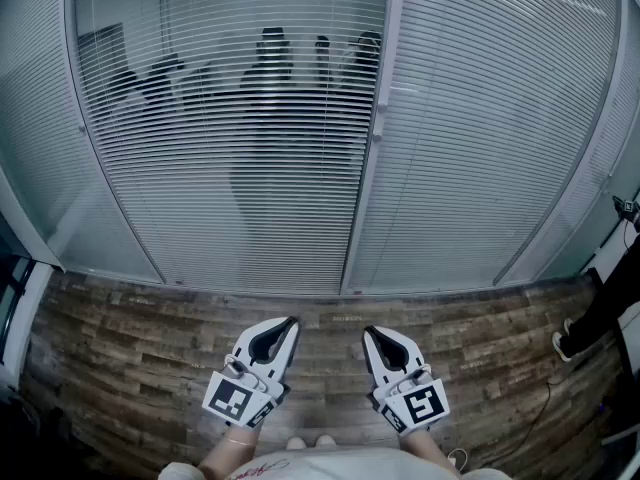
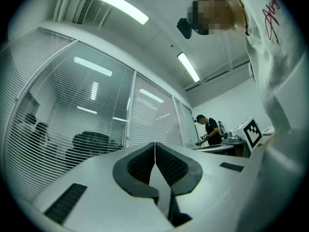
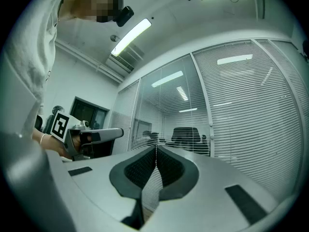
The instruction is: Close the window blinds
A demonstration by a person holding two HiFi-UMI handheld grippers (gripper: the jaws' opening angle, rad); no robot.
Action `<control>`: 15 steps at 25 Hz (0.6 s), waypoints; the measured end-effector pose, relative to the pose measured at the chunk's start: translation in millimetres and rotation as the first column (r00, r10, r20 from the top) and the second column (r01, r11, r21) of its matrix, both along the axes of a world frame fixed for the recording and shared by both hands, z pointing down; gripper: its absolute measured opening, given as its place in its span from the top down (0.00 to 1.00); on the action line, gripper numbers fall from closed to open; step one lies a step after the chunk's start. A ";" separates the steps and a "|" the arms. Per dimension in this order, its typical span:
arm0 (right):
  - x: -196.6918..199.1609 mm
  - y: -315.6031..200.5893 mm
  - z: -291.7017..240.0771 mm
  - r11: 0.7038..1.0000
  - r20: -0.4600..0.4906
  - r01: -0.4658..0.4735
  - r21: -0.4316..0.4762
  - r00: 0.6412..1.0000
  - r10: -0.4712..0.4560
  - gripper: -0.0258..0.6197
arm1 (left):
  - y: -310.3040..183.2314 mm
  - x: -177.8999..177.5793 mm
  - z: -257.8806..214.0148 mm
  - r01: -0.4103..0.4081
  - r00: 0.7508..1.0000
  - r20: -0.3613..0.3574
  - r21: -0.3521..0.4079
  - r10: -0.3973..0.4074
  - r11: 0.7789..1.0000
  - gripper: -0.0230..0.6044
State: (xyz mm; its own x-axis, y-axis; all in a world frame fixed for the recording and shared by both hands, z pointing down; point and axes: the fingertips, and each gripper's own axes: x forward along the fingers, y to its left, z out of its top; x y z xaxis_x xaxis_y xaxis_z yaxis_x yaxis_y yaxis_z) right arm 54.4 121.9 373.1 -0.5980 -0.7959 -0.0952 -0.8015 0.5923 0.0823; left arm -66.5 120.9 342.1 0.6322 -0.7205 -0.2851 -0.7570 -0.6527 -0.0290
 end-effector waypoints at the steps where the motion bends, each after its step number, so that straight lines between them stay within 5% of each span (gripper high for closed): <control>1: 0.7 -0.1 0.5 1.000 0.003 -0.003 0.000 1.000 0.003 0.93 | 0.0 0.0 1.0 0.001 1.000 -0.001 0.000 -0.001 1.000 0.93; 15: 12.3 -8.5 -4.8 0.999 0.016 -0.043 0.010 0.999 0.043 0.93 | -6.7 11.2 0.9 -0.011 1.000 -0.007 -0.012 0.011 1.000 0.93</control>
State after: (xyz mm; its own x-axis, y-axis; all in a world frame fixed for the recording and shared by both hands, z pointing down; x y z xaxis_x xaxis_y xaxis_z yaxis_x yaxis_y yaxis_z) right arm 66.7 113.4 368.3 -0.5618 -0.8196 -0.1126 -0.8273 0.5567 0.0758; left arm -55.3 114.2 343.0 0.6380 -0.7171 -0.2807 -0.7501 -0.6611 -0.0162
